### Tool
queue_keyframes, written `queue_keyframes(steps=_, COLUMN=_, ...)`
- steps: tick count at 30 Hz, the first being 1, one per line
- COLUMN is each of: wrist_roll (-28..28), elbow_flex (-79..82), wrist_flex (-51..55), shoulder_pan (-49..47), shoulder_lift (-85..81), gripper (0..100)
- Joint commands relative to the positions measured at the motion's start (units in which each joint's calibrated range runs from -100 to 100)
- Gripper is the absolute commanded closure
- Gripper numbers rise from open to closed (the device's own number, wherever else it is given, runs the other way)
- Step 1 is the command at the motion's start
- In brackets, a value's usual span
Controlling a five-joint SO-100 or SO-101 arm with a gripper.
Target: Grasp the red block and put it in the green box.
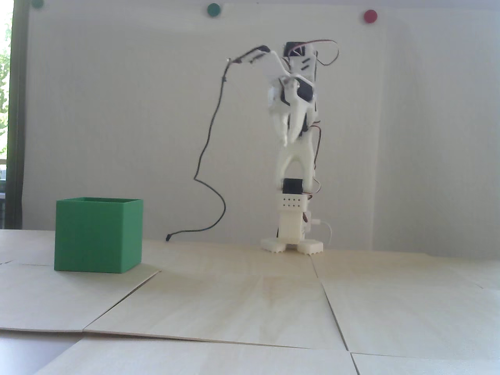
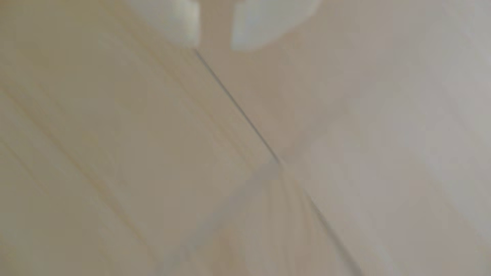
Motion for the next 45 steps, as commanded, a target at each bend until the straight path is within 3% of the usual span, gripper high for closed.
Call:
queue_keyframes(steps=1, wrist_roll=-0.6, elbow_flex=23.1, wrist_flex=-5.5, shoulder_pan=-6.7, shoulder_lift=-28.5, gripper=98)
queue_keyframes(steps=10, wrist_roll=-0.3, elbow_flex=62.8, wrist_flex=-30.4, shoulder_pan=-7.2, shoulder_lift=-63.1, gripper=98)
queue_keyframes(steps=18, wrist_roll=0.1, elbow_flex=79.4, wrist_flex=-36.4, shoulder_pan=-7.4, shoulder_lift=-63.7, gripper=98)
queue_keyframes(steps=22, wrist_roll=4.6, elbow_flex=87.7, wrist_flex=-40.9, shoulder_pan=-7.5, shoulder_lift=-63.7, gripper=98)
queue_keyframes(steps=25, wrist_roll=10.9, elbow_flex=94.2, wrist_flex=-44.8, shoulder_pan=-7.1, shoulder_lift=-63.7, gripper=98)
queue_keyframes(steps=28, wrist_roll=16.9, elbow_flex=96.7, wrist_flex=-42.0, shoulder_pan=-6.9, shoulder_lift=-63.7, gripper=98)
queue_keyframes(steps=33, wrist_roll=28.5, elbow_flex=96.7, wrist_flex=-27.4, shoulder_pan=-7.5, shoulder_lift=-63.7, gripper=98)
queue_keyframes(steps=37, wrist_roll=29.2, elbow_flex=96.7, wrist_flex=-21.4, shoulder_pan=-7.5, shoulder_lift=-63.7, gripper=97)
queue_keyframes(steps=45, wrist_roll=29.3, elbow_flex=96.7, wrist_flex=-20.4, shoulder_pan=-6.8, shoulder_lift=-62.9, gripper=98)
